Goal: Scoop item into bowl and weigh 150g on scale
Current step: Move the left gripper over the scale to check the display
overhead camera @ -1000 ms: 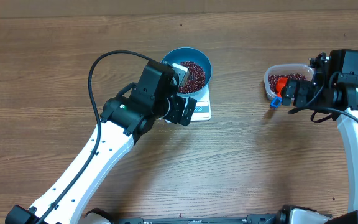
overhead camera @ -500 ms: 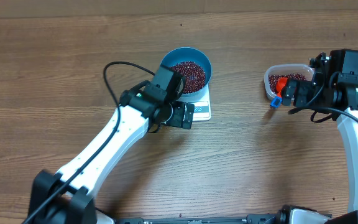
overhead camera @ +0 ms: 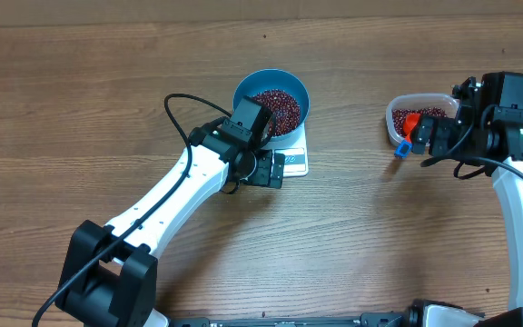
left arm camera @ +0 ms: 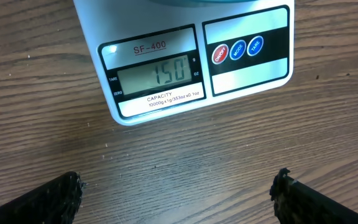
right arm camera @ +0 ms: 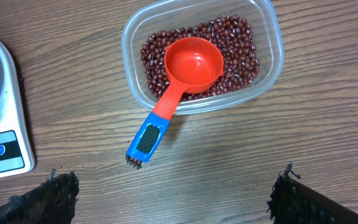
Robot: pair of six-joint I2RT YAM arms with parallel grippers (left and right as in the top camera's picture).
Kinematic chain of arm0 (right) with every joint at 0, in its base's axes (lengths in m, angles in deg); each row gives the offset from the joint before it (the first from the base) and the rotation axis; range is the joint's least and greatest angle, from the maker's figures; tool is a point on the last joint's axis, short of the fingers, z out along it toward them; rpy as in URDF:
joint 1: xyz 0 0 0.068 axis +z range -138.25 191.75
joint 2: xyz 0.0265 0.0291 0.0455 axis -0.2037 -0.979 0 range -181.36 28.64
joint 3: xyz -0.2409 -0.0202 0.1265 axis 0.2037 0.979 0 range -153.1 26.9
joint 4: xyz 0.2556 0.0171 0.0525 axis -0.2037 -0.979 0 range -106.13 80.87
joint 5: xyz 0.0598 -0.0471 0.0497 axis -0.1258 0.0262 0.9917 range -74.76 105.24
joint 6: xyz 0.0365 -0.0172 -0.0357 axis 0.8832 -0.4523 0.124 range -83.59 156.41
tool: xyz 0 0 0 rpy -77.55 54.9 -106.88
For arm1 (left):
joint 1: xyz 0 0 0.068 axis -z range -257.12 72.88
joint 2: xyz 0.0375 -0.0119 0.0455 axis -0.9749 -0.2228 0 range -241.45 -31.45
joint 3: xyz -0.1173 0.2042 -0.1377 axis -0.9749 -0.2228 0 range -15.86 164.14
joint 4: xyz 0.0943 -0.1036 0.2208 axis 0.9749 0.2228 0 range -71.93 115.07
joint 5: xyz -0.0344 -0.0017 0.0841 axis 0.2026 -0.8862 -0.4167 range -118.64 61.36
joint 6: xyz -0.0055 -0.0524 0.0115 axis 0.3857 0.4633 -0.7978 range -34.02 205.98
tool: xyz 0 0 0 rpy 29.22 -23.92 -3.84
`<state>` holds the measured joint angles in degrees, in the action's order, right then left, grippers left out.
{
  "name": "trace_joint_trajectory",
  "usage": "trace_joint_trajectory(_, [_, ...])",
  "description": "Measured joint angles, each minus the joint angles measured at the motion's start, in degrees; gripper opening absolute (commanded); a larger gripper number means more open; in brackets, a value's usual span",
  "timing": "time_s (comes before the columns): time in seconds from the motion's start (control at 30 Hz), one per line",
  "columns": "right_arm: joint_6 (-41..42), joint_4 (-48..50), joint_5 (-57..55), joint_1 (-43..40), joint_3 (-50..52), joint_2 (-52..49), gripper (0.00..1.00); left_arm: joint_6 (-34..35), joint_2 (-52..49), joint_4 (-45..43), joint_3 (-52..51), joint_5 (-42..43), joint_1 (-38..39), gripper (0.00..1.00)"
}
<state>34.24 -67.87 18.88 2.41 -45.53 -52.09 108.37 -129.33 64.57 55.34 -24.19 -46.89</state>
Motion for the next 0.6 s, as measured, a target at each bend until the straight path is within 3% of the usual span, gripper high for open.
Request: trace_joint_trajectory(0.6, [0.0, 0.0, 0.0, 0.0, 0.0, 0.0, 1.0, 0.0, 0.0, 0.0, 0.0, -0.8, 0.0, 1.0])
